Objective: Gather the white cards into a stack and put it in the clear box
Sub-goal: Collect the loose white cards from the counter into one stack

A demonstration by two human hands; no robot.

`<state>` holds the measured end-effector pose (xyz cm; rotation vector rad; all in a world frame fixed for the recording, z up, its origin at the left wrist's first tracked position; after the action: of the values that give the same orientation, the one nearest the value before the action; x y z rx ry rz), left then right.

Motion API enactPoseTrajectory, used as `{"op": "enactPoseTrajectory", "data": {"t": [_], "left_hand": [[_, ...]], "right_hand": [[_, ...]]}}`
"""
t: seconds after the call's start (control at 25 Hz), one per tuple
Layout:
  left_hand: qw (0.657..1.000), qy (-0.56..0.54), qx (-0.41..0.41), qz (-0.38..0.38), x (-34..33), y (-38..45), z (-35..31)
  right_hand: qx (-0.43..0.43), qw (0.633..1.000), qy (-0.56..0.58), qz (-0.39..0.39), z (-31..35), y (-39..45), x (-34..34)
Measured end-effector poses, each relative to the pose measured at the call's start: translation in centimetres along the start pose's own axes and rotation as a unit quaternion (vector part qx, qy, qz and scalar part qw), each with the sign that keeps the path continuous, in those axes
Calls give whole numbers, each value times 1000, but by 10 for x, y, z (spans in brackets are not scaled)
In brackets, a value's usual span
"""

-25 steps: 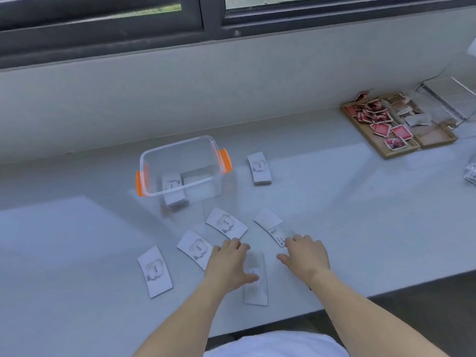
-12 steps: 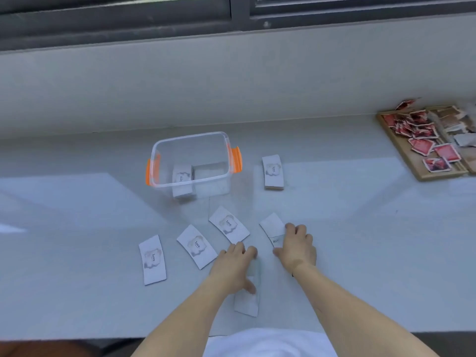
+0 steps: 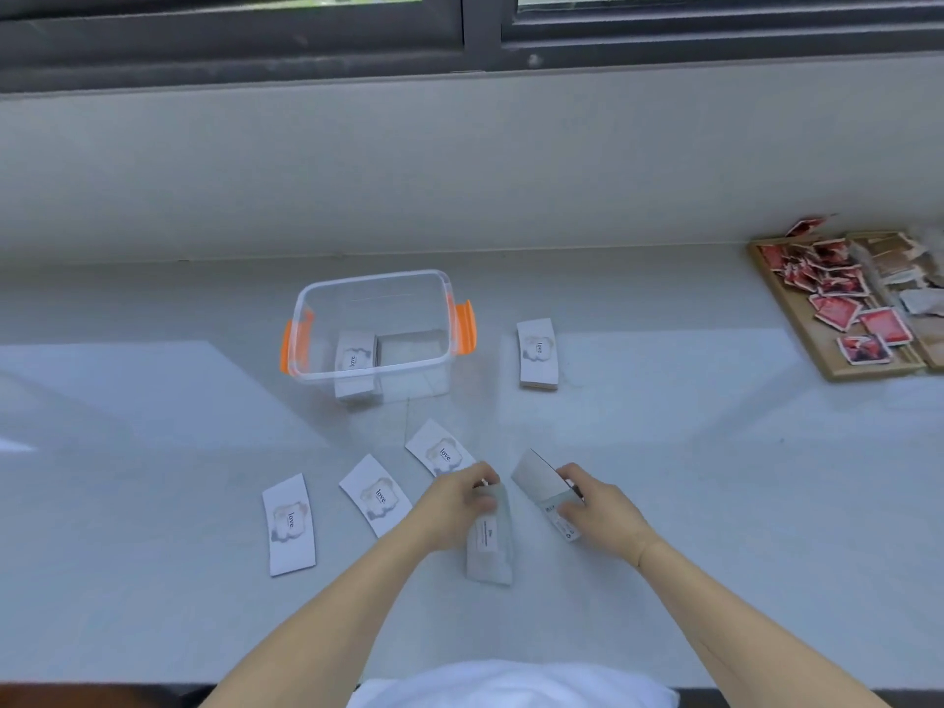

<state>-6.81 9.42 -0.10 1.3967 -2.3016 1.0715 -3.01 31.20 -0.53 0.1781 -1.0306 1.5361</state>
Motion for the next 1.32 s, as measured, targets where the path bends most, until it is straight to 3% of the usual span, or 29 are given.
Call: {"op": "enactPoseTrajectory", "data": {"t": [0.16, 0.28, 0.4, 0.52, 0.64, 0.76, 0.88, 1.08, 1.2, 1.32], "left_hand": [[993, -111, 3, -33, -6, 6, -11], [993, -84, -32, -83, -19, 7, -19], [988, -100, -49, -108, -28, 6, -25], [988, -104, -47, -108, -33, 5, -28], [988, 29, -84, -129, -30, 7, -26], [955, 208, -143, -158, -32, 13, -20], [923, 322, -164, -135, -42, 16, -16], [916, 333, -187, -124, -45, 19, -8], [923, 306, -200, -117, -15, 25, 4], [906, 366, -183, -108, 30, 38, 24]], "right_hand": [[27, 998, 49, 9, 6, -11, -1], [43, 997, 60, 4, 17, -14, 1], [78, 997, -1, -8, 25, -15, 4], [124, 984, -101, -73, 29, -16, 7], [173, 955, -208, -121, 29, -13, 5], [194, 929, -285, -135, 22, -13, -6], [178, 923, -312, -138, 12, -13, -20], [168, 918, -324, -154, 8, -9, -27], [165, 921, -317, -153, 6, -8, -27], [169, 919, -317, -161, 8, -10, -27]]}}
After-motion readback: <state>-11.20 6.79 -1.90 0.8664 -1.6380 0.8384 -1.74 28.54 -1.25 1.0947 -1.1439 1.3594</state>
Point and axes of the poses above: each hand's wrist, its own y-axis towards the middle knuckle, its own x-axis out of the back of the hand, z = x × y, the point moved 2 cm from there along y, towards the middle knuckle, and after that the axes turned 9 degrees about -z, right-handed, at the moved point
